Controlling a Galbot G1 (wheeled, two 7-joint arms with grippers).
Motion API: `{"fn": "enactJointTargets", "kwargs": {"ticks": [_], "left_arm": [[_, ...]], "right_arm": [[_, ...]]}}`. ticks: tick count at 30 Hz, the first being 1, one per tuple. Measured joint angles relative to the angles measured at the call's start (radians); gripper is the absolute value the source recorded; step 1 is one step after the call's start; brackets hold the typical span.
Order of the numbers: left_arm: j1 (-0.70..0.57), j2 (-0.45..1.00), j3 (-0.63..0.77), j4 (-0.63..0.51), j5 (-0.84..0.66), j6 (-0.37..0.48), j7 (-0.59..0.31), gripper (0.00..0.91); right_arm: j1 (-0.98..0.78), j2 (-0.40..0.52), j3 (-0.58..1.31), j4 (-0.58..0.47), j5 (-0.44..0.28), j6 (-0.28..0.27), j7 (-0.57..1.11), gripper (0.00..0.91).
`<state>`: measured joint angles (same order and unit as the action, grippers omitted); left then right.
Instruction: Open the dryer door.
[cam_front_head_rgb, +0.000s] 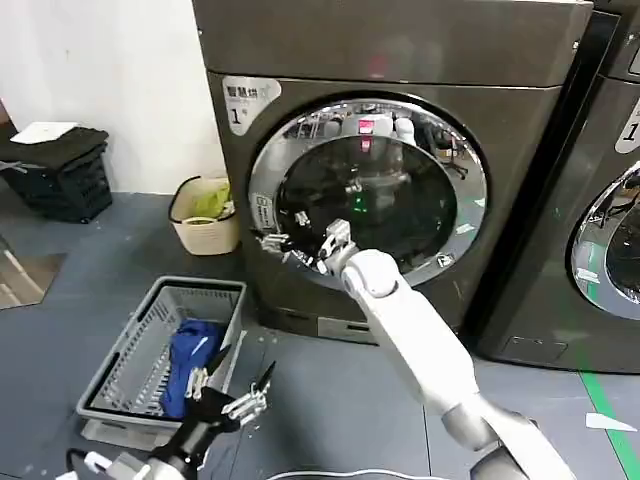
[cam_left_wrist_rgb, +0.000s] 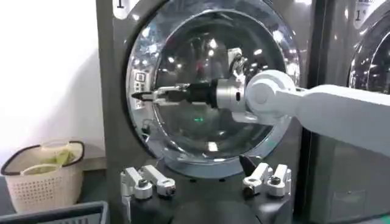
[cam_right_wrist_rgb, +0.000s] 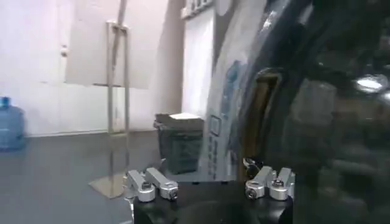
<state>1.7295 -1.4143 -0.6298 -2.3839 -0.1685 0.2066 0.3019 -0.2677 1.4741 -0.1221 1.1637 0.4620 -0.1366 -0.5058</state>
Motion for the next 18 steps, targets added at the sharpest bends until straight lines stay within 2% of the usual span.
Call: {"fn": "enactJointTargets", "kwargs": {"ticks": [9, 18], "left_arm": [[-0.026, 0.018, -0.024, 0.013, -0.03, 0.005, 0.002, 0.907], [-0.072, 0.048, -0.066, 0.041, -0.088, 0.011, 0.021, 0.907]], "right_arm": [[-0.015, -0.03, -0.012, 0.027, 0.027, 0.026, -0.078, 0.907], [-0.05, -0.08, -0.04, 0.08, 0.071, 0.086, -0.142, 0.907]]}}
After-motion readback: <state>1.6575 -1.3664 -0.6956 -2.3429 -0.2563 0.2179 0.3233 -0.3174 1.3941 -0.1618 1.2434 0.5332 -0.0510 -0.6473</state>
